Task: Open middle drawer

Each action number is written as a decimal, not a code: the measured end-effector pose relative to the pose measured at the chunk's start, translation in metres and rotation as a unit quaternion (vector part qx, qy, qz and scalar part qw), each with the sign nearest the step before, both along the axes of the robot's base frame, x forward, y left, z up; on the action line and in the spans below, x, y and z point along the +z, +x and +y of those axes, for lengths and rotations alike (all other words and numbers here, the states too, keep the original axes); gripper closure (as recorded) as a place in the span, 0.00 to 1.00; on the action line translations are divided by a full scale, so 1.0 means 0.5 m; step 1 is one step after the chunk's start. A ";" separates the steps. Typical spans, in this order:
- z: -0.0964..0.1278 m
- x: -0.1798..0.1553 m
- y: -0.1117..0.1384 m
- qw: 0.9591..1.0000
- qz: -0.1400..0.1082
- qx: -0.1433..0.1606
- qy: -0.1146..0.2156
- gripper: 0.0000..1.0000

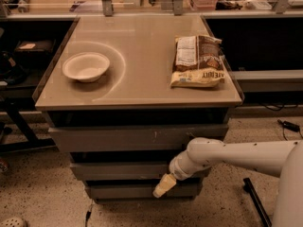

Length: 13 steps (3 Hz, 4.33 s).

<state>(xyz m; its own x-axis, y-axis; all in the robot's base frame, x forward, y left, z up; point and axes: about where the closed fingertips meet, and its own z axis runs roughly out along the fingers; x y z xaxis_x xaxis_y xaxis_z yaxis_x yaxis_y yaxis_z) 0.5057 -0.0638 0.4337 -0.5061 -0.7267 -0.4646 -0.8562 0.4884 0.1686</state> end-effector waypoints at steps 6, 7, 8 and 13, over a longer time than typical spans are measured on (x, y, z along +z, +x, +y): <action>-0.069 0.094 -0.292 0.991 0.133 -0.003 -0.023 0.00; -0.063 0.102 -0.278 0.994 0.112 -0.001 -0.017 0.00; -0.038 0.112 -0.220 0.997 0.073 0.002 -0.014 0.00; 0.030 -0.047 -0.169 0.994 0.101 0.026 -0.035 0.00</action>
Offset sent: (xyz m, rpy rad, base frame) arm -0.1585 -0.0275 0.0075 -0.0435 0.2967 -0.0091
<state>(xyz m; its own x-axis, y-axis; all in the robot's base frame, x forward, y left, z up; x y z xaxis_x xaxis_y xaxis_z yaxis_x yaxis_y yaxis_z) 0.4211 -0.0489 0.4102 -0.5441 -0.7816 -0.3051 -0.8331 0.4601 0.3070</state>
